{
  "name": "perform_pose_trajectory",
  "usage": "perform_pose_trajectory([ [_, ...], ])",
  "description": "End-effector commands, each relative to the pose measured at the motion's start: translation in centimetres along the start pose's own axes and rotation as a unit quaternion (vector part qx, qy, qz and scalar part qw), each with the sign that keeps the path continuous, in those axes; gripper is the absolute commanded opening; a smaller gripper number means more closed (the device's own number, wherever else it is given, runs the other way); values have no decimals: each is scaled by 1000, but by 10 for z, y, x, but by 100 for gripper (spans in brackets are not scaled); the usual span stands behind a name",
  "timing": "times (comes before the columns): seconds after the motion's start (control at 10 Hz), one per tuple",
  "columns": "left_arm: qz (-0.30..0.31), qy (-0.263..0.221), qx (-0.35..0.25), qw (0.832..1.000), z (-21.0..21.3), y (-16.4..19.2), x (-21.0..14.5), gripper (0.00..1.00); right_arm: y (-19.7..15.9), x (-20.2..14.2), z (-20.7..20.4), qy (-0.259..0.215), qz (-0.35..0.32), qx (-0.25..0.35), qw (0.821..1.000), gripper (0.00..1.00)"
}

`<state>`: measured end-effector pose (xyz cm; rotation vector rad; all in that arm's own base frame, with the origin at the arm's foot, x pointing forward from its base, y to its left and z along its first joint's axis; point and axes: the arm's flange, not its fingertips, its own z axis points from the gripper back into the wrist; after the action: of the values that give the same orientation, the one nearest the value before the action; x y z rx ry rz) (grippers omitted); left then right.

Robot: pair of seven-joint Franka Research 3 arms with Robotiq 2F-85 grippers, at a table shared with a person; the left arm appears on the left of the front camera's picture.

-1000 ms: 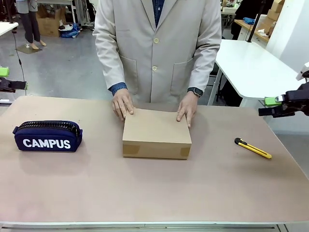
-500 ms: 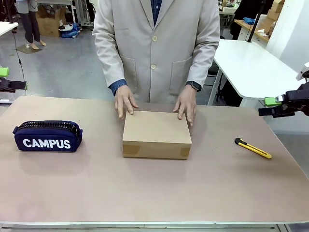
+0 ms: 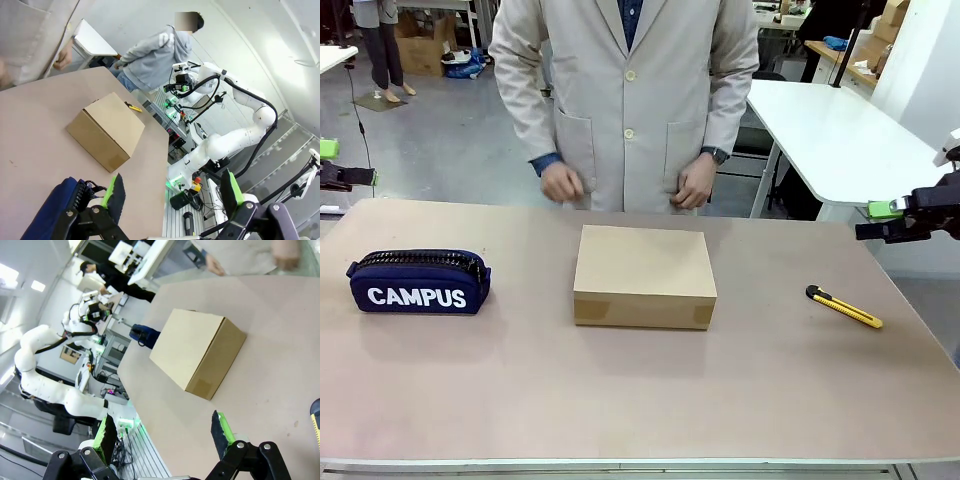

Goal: Pack the item into the box.
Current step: Close the Mailer Box.

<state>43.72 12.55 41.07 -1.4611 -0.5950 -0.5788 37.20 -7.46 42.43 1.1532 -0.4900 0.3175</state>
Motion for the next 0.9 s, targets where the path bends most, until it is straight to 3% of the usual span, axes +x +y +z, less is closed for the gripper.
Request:
perform_pose_trajectory([
  [0.0,2,4,4,1000,-1,-3,1,100,5,-2,3,2,-10,-1,1000,100],
  [0.8,2,4,4,1000,-1,-3,1,100,5,-2,3,2,-10,-1,1000,100],
])
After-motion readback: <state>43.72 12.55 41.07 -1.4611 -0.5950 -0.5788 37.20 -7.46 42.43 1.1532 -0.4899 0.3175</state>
